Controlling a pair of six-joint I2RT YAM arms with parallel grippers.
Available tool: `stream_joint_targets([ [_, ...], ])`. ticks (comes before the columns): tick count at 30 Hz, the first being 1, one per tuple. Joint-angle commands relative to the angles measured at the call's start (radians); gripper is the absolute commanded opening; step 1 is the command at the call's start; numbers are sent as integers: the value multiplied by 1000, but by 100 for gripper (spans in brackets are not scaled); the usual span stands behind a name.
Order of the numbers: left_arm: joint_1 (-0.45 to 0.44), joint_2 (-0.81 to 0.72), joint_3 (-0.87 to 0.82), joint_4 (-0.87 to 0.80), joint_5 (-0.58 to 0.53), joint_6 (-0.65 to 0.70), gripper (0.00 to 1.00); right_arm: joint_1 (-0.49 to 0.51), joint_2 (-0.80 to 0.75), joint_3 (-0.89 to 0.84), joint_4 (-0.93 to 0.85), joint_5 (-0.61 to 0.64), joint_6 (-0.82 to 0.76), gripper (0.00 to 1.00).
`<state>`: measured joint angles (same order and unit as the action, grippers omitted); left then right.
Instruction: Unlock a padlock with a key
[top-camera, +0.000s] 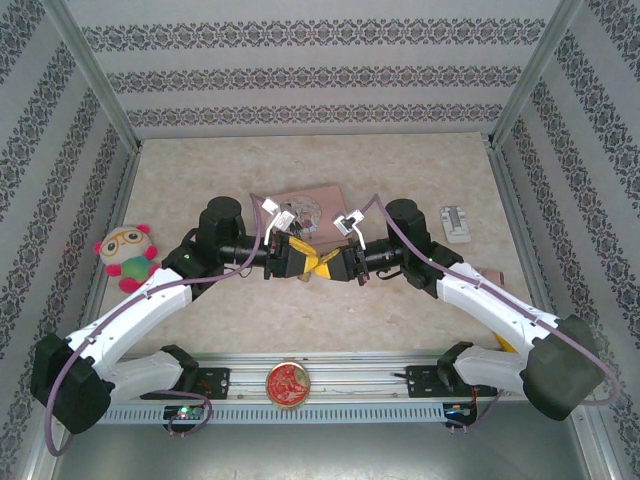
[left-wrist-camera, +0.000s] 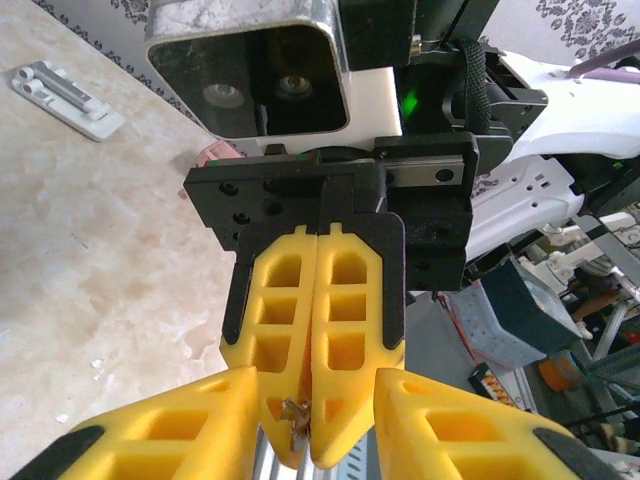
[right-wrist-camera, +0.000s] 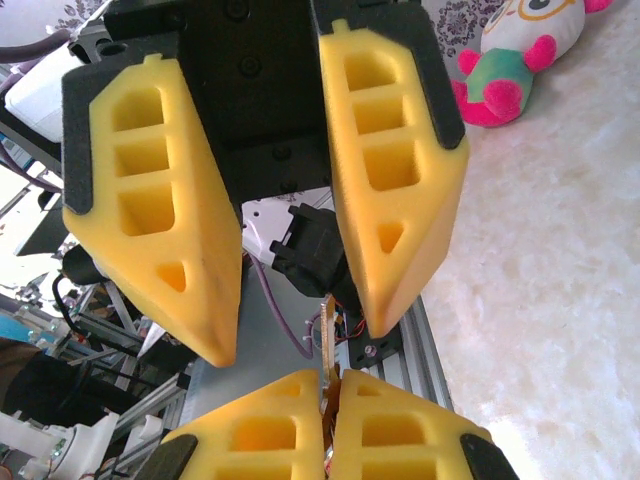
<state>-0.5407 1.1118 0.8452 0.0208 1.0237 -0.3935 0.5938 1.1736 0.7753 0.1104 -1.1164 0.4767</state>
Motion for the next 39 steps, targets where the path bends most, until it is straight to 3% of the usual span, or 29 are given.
stream_joint_targets([
  [1,14,8,20,21,45,-3,30,13,6,31,37,-29,0,0],
  [10,14,28,8,37,50,-17,15,15,16,36,41,-26,-1,0],
  [14,15,44,1,86,60,-53,1,16,26,39,41,-23,-1,0],
  [17,15,46,-2,96,29,-63,0,15,22,38,40,-5,3,0],
  [19,17,38,-7,94,-21,-65,0,9,6,22,38,33,12,13],
  [22,26,29,-33,106,-110,-78,0,-5,-39,-23,40,110,23,25],
  [32,53,73,-75,229,-105,-168,0,-9,-251,-195,141,515,102,36],
  [39,59,102,-77,280,-90,-211,0,16,-226,-225,254,581,157,37],
])
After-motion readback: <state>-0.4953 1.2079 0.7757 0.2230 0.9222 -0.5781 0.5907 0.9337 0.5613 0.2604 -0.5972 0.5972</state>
